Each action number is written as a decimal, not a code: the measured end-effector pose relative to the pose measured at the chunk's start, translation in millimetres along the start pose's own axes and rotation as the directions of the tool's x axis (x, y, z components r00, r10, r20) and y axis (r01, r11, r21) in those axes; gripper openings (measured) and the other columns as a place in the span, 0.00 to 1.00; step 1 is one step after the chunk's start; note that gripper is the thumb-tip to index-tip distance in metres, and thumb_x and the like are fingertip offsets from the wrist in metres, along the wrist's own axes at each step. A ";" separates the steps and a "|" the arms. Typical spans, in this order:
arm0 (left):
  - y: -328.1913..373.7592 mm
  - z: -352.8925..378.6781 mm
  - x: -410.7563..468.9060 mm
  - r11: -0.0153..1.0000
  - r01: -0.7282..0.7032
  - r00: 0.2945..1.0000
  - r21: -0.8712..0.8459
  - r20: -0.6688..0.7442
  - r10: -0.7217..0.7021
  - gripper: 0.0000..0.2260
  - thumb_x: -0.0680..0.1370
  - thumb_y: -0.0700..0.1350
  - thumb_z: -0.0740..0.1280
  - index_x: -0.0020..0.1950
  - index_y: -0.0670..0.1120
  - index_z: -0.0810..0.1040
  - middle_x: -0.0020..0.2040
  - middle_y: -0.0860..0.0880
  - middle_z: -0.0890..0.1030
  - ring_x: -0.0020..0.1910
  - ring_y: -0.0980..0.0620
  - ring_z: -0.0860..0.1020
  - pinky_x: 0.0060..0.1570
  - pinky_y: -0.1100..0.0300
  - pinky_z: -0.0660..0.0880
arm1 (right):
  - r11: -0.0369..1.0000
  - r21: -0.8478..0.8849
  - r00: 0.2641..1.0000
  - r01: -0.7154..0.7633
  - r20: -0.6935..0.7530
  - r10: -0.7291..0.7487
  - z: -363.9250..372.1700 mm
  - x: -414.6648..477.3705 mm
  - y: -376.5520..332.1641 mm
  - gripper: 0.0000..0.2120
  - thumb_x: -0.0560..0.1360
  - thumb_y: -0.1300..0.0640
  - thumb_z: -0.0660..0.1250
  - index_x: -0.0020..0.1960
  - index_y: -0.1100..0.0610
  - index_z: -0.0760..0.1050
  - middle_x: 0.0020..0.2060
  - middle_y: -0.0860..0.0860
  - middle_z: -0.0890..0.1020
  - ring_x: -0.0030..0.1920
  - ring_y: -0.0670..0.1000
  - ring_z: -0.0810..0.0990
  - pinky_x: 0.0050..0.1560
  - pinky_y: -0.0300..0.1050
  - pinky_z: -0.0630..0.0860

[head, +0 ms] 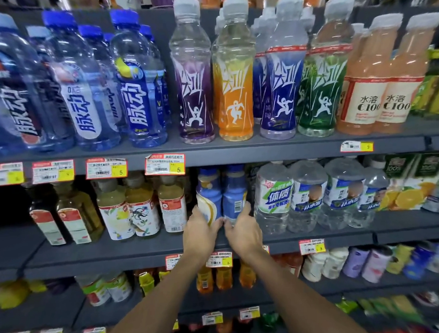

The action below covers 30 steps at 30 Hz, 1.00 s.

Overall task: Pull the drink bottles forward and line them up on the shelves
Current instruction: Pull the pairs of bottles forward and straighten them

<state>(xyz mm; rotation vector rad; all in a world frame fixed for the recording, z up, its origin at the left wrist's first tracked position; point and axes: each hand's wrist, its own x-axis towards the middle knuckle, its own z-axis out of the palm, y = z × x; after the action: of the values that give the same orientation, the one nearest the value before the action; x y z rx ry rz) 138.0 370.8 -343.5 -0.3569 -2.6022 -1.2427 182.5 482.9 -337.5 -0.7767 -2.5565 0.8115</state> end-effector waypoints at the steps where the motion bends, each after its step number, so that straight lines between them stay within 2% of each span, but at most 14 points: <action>1: -1.2 1.6 0.6 1.000 0.003 1.000 -0.004 -0.003 -0.003 0.19 0.75 0.55 0.73 0.52 0.46 0.68 0.43 0.50 0.76 0.43 0.48 0.76 0.36 0.57 0.68 | 1.000 0.023 1.000 -0.002 -0.004 0.002 -0.1 0.0 1.7 0.33 0.80 0.46 0.66 0.77 0.59 0.55 0.53 0.58 0.83 0.52 0.60 0.83 0.46 0.50 0.77; 4: -7.0 3.5 3.3 1.000 0.009 1.000 -0.016 0.008 -0.009 0.18 0.75 0.55 0.73 0.51 0.47 0.68 0.41 0.53 0.74 0.40 0.52 0.74 0.32 0.61 0.63 | 0.993 0.113 1.000 0.013 0.007 -0.014 -2.5 -1.0 7.1 0.28 0.80 0.47 0.67 0.72 0.58 0.60 0.50 0.58 0.84 0.50 0.60 0.84 0.46 0.50 0.77; 11: -11.4 -0.5 3.0 1.000 0.008 1.000 -0.011 0.010 -0.008 0.18 0.75 0.55 0.73 0.50 0.47 0.69 0.40 0.53 0.75 0.38 0.58 0.73 0.31 0.65 0.64 | 0.980 0.194 0.999 0.046 -0.011 -0.045 -2.5 -23.0 13.4 0.23 0.80 0.50 0.66 0.67 0.55 0.59 0.44 0.52 0.81 0.43 0.53 0.83 0.38 0.47 0.79; 13: -11.4 -1.0 0.9 1.000 0.009 1.000 0.003 -0.003 -0.009 0.17 0.75 0.56 0.73 0.51 0.48 0.69 0.41 0.56 0.75 0.38 0.59 0.73 0.32 0.65 0.65 | 0.976 0.212 0.999 0.045 -0.012 -0.044 -1.3 -28.3 18.2 0.22 0.80 0.51 0.66 0.67 0.54 0.59 0.45 0.52 0.82 0.42 0.52 0.83 0.39 0.47 0.81; 17: -10.0 -1.3 -5.4 1.000 0.003 1.000 0.019 -0.014 -0.002 0.15 0.76 0.55 0.72 0.52 0.49 0.70 0.42 0.56 0.77 0.40 0.57 0.75 0.36 0.60 0.69 | 0.974 0.225 0.998 0.032 0.046 -0.043 -3.8 -22.1 22.8 0.29 0.80 0.50 0.66 0.76 0.58 0.57 0.50 0.56 0.84 0.47 0.55 0.84 0.43 0.48 0.81; 21: -8.5 -2.9 -17.5 0.994 -0.021 0.999 0.106 -0.043 0.026 0.14 0.78 0.55 0.68 0.57 0.48 0.70 0.45 0.54 0.78 0.42 0.53 0.78 0.34 0.62 0.68 | 0.973 0.218 0.994 0.074 0.066 -0.090 -7.5 -20.1 20.0 0.21 0.80 0.49 0.68 0.66 0.58 0.65 0.51 0.56 0.83 0.49 0.56 0.84 0.46 0.51 0.82; 24: -8.3 -6.6 -25.8 0.973 -0.024 0.997 0.230 -0.061 0.039 0.19 0.79 0.59 0.64 0.62 0.46 0.71 0.47 0.51 0.80 0.43 0.50 0.80 0.36 0.57 0.73 | 0.986 0.151 0.996 0.066 0.043 -0.073 -10.0 -22.3 18.4 0.20 0.80 0.44 0.67 0.57 0.56 0.63 0.48 0.55 0.83 0.47 0.56 0.84 0.43 0.51 0.81; 26: -11.5 -11.2 -29.5 0.973 -0.021 0.997 0.232 -0.069 0.038 0.22 0.79 0.62 0.64 0.64 0.47 0.71 0.47 0.52 0.82 0.44 0.50 0.81 0.36 0.56 0.73 | 0.992 0.092 0.996 0.084 0.027 -0.087 -10.6 -24.6 18.3 0.22 0.79 0.40 0.66 0.55 0.54 0.61 0.46 0.54 0.83 0.47 0.56 0.84 0.42 0.49 0.80; 28: -15.2 -16.4 -29.8 0.976 -0.015 0.997 0.217 -0.067 0.030 0.24 0.77 0.63 0.65 0.65 0.49 0.69 0.48 0.54 0.82 0.45 0.52 0.81 0.36 0.57 0.72 | 0.993 0.032 0.993 0.117 0.001 -0.117 -9.8 -26.3 20.6 0.24 0.79 0.37 0.65 0.58 0.55 0.61 0.47 0.54 0.84 0.48 0.56 0.84 0.42 0.49 0.79; 30: -16.6 -19.5 -26.7 0.972 -0.026 0.999 0.233 -0.037 0.036 0.26 0.76 0.64 0.66 0.66 0.49 0.68 0.47 0.54 0.82 0.45 0.53 0.81 0.35 0.59 0.70 | 0.990 -0.055 0.990 0.132 -0.032 -0.134 -9.5 -26.0 23.2 0.29 0.79 0.36 0.62 0.67 0.57 0.61 0.48 0.54 0.84 0.49 0.56 0.85 0.43 0.48 0.76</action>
<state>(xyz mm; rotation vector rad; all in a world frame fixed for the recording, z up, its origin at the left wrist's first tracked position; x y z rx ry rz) 159.9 342.2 -352.0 -0.3226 -2.6585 -0.9115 216.6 487.4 -348.4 -0.6222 -2.5757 0.6846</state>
